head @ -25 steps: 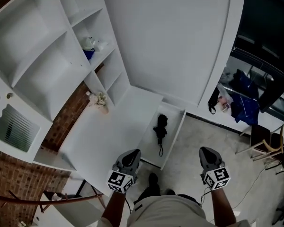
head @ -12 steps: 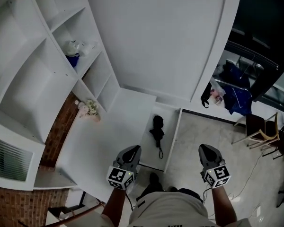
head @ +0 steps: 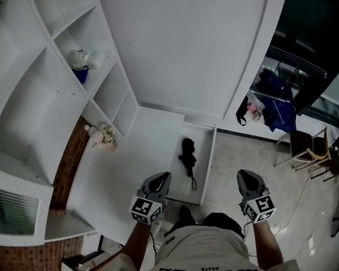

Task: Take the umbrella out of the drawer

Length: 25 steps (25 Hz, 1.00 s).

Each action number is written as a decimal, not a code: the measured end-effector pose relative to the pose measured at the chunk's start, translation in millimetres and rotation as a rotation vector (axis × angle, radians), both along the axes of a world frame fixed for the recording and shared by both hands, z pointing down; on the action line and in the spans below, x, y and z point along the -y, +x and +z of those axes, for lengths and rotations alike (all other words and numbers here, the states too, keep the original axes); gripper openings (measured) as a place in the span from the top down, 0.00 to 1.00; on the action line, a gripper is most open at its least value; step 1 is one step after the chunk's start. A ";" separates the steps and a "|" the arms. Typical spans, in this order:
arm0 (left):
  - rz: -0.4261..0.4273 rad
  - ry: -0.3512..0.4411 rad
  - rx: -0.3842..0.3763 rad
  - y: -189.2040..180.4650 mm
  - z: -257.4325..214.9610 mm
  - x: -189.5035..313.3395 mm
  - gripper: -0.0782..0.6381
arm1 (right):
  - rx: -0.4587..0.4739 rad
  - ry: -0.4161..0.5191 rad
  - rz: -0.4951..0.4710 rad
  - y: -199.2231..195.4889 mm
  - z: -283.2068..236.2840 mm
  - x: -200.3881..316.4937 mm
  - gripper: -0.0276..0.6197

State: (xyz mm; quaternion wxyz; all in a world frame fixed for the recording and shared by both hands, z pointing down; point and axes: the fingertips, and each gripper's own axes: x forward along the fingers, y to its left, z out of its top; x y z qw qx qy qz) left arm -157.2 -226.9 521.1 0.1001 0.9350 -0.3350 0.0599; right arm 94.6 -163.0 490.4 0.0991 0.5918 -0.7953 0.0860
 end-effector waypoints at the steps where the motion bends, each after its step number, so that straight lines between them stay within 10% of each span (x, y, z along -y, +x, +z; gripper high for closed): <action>1: 0.001 -0.003 -0.001 -1.1 0.9 0.9 0.85 | 0.001 -0.001 0.000 -1.4 0.0 1.2 0.90; 25: -0.123 -0.078 0.029 11.1 25.3 30.1 0.85 | 0.051 -0.052 -0.131 7.0 25.0 73.0 0.90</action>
